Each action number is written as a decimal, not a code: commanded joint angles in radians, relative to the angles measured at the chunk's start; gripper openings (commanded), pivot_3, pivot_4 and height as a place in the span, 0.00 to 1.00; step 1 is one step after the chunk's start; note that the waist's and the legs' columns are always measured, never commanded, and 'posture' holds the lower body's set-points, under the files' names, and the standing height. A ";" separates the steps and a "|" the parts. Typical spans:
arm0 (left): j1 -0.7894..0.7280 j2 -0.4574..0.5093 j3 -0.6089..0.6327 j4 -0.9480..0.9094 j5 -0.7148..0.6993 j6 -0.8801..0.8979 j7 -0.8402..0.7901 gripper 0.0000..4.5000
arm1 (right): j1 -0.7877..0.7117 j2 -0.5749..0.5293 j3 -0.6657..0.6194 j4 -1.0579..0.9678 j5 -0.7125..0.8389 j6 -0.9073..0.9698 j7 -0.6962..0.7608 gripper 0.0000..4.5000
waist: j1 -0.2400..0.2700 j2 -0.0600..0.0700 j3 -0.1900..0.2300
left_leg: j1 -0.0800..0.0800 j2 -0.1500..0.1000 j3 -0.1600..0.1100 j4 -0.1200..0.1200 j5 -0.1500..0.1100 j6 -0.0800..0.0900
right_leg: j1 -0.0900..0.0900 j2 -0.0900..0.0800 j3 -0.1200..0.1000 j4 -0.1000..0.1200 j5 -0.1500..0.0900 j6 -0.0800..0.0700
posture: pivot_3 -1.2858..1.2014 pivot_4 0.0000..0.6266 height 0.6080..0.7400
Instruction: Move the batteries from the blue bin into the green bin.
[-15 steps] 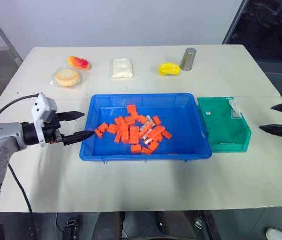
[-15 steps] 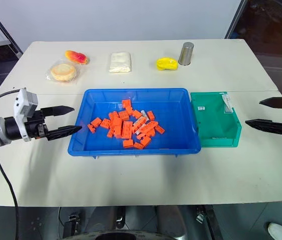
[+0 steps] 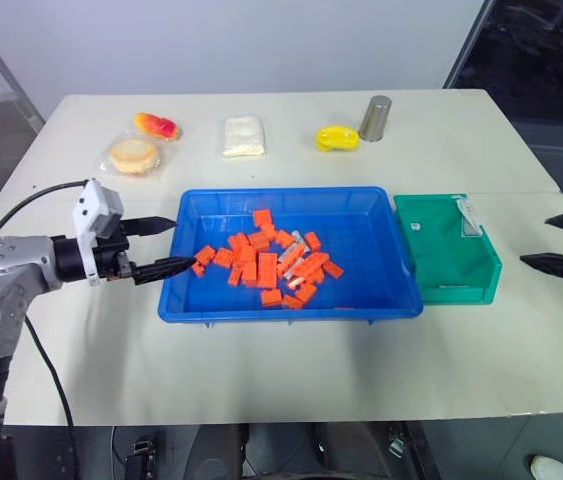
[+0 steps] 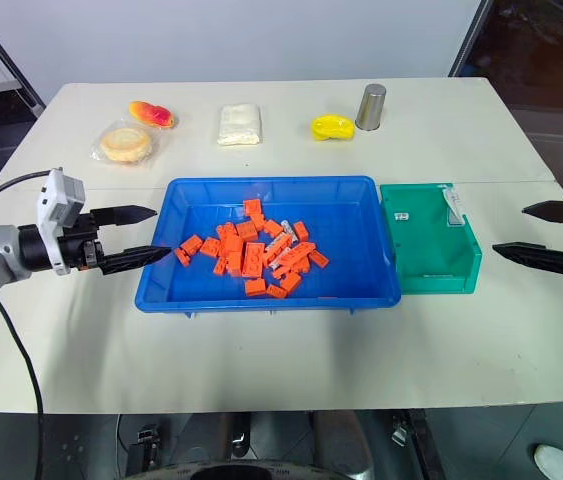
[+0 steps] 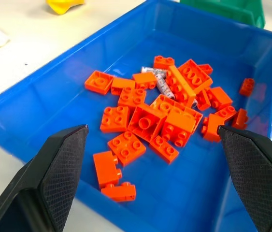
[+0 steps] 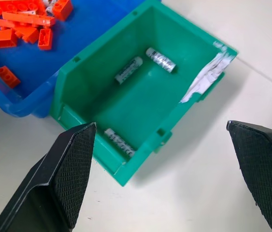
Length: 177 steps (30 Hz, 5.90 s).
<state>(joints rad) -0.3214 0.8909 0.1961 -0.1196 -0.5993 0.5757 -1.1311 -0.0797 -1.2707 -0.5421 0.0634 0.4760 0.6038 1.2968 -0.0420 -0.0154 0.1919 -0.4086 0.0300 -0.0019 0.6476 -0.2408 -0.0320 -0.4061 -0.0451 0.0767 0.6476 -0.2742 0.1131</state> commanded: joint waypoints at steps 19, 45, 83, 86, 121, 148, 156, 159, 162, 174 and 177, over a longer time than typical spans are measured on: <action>-0.009 -0.034 -0.019 -0.028 0.004 -0.013 0.020 1.00 | -0.080 0.016 0.024 -0.065 0.023 -0.023 -0.039 0.99 | 0.000 0.000 0.000 | 0.000 0.000 0.000 0.000 0.000 0.000 | 0.000 0.000 0.000 0.000 0.000 0.000 | 0.52 0.24 1.00; 0.043 -0.145 -0.012 -0.166 0.007 -0.033 0.205 1.00 | -0.664 0.613 0.749 -0.054 -0.266 -0.122 -0.304 0.99 | 0.002 0.000 0.000 | -0.002 0.000 -0.001 0.000 0.000 0.000 | -0.003 -0.001 -0.001 0.003 0.000 0.000 | 0.52 0.24 1.00; 0.010 -0.185 -0.048 -0.138 0.027 -0.059 0.247 1.00 | -0.658 0.662 0.938 -0.104 -0.418 -0.243 -0.205 0.99 | -0.003 0.000 0.000 | -0.002 0.001 -0.003 0.000 0.000 0.000 | -0.003 0.001 -0.002 0.003 0.000 0.000 | 0.52 0.24 1.00; 0.020 -0.189 -0.049 -0.150 0.026 -0.057 0.254 1.00 | -0.660 0.682 0.935 -0.076 -0.427 -0.263 -0.207 0.99 | -0.001 -0.001 0.000 | -0.002 0.000 -0.003 0.001 0.000 0.000 | -0.002 0.000 -0.002 0.003 0.000 0.000 | 0.52 0.24 1.00; 0.056 -0.203 -0.022 -0.183 0.009 -0.060 0.298 1.00 | -0.708 0.780 0.892 0.057 -0.463 -0.305 -0.215 0.01 | -0.001 -0.001 0.000 | -0.002 0.000 -0.003 0.000 0.000 0.000 | -0.002 0.000 -0.002 0.003 0.001 0.000 | 0.52 0.24 1.00; 0.024 -0.204 -0.045 -0.149 0.019 -0.058 0.277 1.00 | -0.731 0.750 0.856 -0.015 -0.454 -0.229 -0.209 0.82 | -0.003 -0.001 0.000 | -0.002 0.000 -0.003 0.000 0.000 0.000 | -0.002 0.000 -0.002 0.003 0.000 0.000 | 0.52 0.24 1.00; 0.049 -0.191 -0.024 -0.178 0.006 -0.048 0.279 1.00 | -0.672 0.728 0.889 -0.123 -0.399 -0.161 -0.119 0.82 | 0.001 -0.001 0.000 | -0.002 0.000 -0.003 0.000 0.000 0.000 | -0.002 -0.001 -0.002 0.003 0.000 0.000 | 0.52 0.24 1.00; 0.051 -0.191 -0.023 -0.180 0.008 -0.047 0.283 1.00 | -0.647 0.728 0.903 -0.145 -0.400 -0.152 -0.115 0.82 | 0.000 -0.001 0.000 | -0.002 0.000 -0.003 0.000 0.000 0.000 | -0.002 0.000 -0.002 0.003 0.000 0.000 | 0.52 0.24 1.00; 0.053 -0.190 -0.019 -0.184 0.006 -0.046 0.286 1.00 | -0.626 0.733 0.915 -0.162 -0.401 -0.142 -0.122 0.82 | 0.000 -0.001 0.000 | -0.002 0.000 -0.003 0.000 0.000 0.000 | -0.002 0.000 -0.002 0.003 0.000 0.000 | 0.52 0.24 1.00; 0.072 -0.199 -0.018 -0.199 0.005 -0.044 0.304 1.00 | -0.583 0.766 0.983 -0.085 -0.441 -0.199 -0.151 0.82 | -0.001 -0.001 0.000 | -0.002 0.000 -0.003 0.000 0.000 0.000 | -0.002 0.000 -0.002 0.003 0.000 0.000 | 0.52 0.24 1.00; 0.076 -0.196 -0.014 -0.203 0.002 -0.042 0.306 1.00 | -0.584 0.775 0.997 -0.051 -0.459 -0.226 -0.162 0.82 | -0.001 -0.001 0.000 | -0.002 0.000 -0.003 0.000 0.000 0.000 | -0.002 0.000 -0.002 0.003 0.000 0.000 | 0.52 0.24 1.00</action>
<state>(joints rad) -0.2456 0.6858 0.1497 -0.2803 -0.5802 0.5377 -0.8256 -0.6640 -0.5009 0.4531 0.0109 0.0222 0.4012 1.1432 -0.0429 -0.0162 0.1923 -0.4103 0.0301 -0.0051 0.6479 -0.2408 -0.0321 -0.4082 -0.0453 0.0744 0.6505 -0.2738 0.1128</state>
